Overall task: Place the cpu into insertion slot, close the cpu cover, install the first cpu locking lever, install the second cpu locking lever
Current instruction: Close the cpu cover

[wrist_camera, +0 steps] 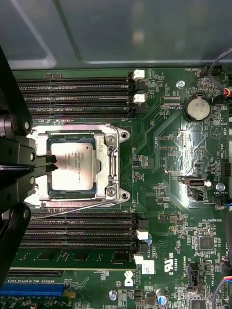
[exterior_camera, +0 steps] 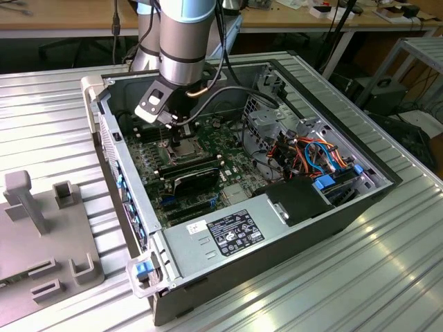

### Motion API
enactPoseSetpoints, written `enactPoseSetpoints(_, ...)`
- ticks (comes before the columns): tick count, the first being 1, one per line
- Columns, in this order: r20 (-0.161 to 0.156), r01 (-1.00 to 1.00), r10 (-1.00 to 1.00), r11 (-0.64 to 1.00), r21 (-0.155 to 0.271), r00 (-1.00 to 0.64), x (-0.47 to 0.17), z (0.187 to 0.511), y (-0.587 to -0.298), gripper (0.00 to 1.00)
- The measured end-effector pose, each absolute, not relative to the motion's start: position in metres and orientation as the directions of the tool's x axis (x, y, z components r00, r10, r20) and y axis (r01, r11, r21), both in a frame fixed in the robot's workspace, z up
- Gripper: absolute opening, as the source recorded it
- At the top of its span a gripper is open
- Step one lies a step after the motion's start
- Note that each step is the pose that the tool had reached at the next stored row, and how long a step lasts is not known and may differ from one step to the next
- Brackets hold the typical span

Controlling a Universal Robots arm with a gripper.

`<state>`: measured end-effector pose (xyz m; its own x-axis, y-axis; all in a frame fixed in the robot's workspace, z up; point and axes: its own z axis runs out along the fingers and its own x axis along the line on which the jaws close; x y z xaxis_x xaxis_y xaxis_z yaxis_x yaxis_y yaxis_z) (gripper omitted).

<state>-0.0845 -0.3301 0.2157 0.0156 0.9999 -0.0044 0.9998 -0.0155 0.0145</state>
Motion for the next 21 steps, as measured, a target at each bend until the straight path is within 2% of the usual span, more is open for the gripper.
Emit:
enactPoseSetpoints(12,0.000,1.000,1.000,-0.016,0.013,0.016,-0.0846,0.2073,-0.3301,0.11)
enactPoseSetpoints(21,0.000,1.000,1.000,-0.015,0.013,0.015,-0.0834,0.2159,-0.3301,0.11)
